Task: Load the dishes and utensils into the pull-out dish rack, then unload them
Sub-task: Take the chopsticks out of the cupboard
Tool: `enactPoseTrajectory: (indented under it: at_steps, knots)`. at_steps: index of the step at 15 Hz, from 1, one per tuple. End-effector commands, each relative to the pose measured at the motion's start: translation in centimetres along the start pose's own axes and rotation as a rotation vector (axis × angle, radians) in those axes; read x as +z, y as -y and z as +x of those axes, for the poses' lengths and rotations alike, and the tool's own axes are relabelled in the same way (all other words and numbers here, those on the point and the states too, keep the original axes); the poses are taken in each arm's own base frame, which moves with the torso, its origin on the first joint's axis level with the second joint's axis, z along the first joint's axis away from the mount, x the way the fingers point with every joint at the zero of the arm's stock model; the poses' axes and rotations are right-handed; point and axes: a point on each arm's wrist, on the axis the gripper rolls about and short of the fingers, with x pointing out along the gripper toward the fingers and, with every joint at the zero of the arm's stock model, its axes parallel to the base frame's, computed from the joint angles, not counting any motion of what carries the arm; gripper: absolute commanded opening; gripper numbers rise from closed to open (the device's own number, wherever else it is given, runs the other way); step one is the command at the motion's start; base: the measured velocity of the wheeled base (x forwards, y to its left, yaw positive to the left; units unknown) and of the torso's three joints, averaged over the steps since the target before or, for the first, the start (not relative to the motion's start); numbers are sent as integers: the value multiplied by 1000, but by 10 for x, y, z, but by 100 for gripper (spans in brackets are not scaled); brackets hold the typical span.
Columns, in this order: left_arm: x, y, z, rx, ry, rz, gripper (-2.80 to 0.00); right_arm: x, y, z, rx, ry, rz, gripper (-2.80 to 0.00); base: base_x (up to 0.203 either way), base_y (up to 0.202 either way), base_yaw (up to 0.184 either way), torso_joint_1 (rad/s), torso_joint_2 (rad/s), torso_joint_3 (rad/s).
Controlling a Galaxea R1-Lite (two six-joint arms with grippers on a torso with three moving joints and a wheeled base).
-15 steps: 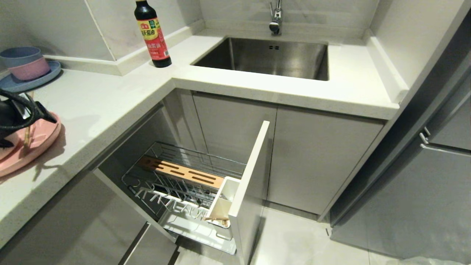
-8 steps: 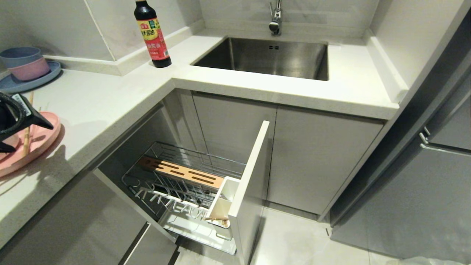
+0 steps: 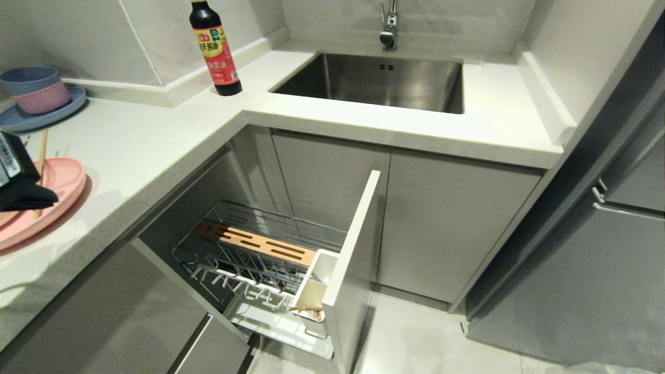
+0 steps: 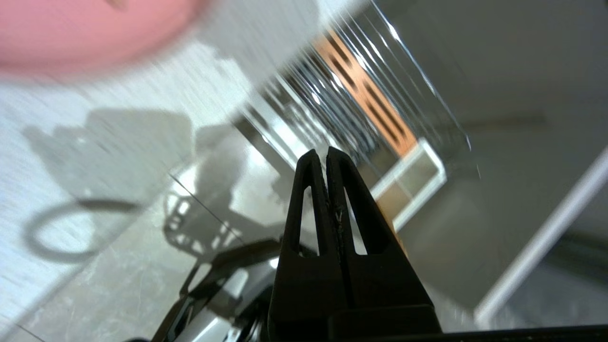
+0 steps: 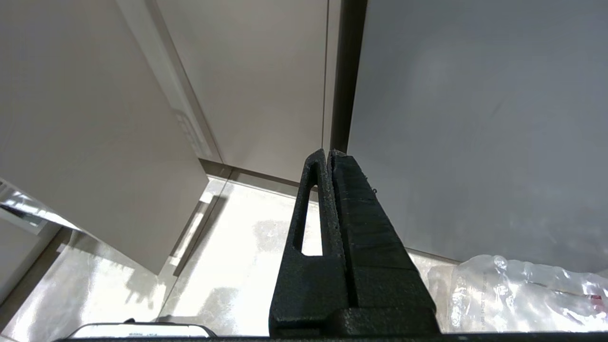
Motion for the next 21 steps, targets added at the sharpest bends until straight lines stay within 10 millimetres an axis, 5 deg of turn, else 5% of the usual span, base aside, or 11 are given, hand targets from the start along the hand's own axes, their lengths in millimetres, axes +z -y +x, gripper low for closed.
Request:
enactPoseTrajectory:
  at_steps: [1, 6, 11, 16, 17, 21]
  knots:
    - [-25, -2, -22, -102, -30, 66, -280, 0, 0, 0, 0, 0, 0, -280, 0, 0, 0, 0, 0, 0]
    - [-81, 4, -24, -282, -252, 312, -280, 0, 0, 0, 1, -1, 0, -280, 0, 0, 0, 0, 0, 0]
    - [-106, 41, 32, -118, -608, 435, -280, 0, 0, 0, 1, 0, 0, -280, 0, 0, 0, 0, 0, 0]
    - [-104, 78, 81, -47, -966, 370, -280, 0, 0, 0, 1, 0, 0, -280, 0, 0, 0, 0, 0, 0]
    - [-108, 83, 93, -28, -1011, 361, 0, 0, 0, 0, 1, 0, 0, -280, 0, 0, 0, 0, 0, 0]
    - [-122, 94, 144, 46, -1089, 324, 0, 0, 0, 0, 0, 0, 0, -280, 0, 0, 0, 0, 0, 0]
